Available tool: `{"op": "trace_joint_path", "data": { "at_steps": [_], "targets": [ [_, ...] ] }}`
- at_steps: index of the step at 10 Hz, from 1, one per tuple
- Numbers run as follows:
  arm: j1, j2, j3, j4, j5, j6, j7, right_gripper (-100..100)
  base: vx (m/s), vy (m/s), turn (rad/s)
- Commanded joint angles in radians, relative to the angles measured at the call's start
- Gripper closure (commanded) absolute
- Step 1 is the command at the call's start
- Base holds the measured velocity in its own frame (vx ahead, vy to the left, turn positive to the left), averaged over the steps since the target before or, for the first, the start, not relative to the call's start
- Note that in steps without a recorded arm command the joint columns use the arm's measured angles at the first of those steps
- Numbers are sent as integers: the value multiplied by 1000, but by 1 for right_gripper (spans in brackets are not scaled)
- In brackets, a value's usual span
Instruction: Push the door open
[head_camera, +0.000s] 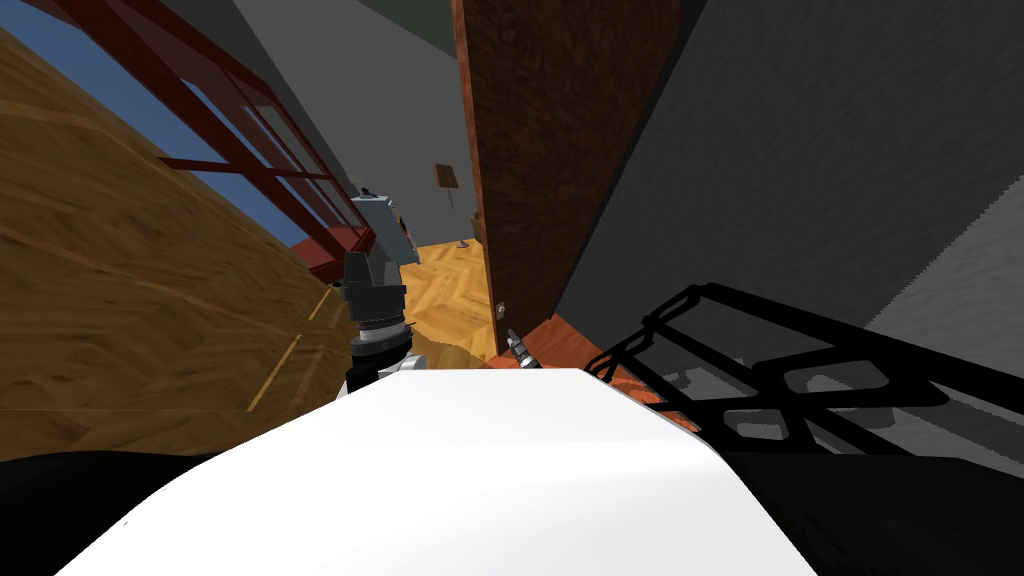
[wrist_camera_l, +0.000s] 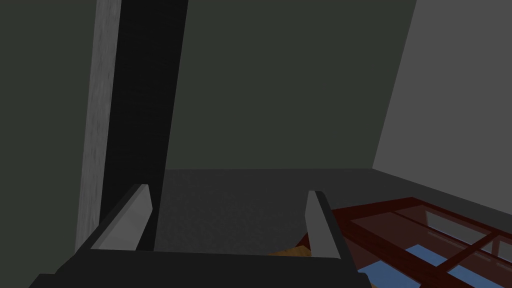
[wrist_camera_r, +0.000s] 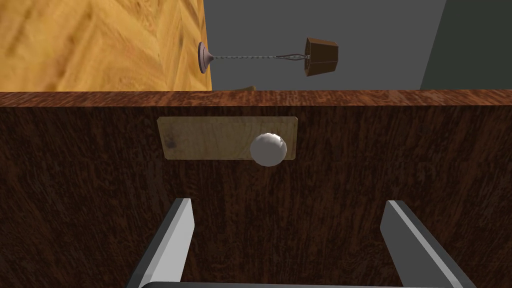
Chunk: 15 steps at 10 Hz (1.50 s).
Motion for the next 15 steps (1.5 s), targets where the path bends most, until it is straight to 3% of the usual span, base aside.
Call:
{"op": "trace_joint_path", "data": {
  "at_steps": [1,15],
  "targets": [
    [0,0,0,0,0,0,0,-100,0,0,0],
    [-3,-9,8,2,2,-3,-9,-100,6,0,-6]
  ]
}}
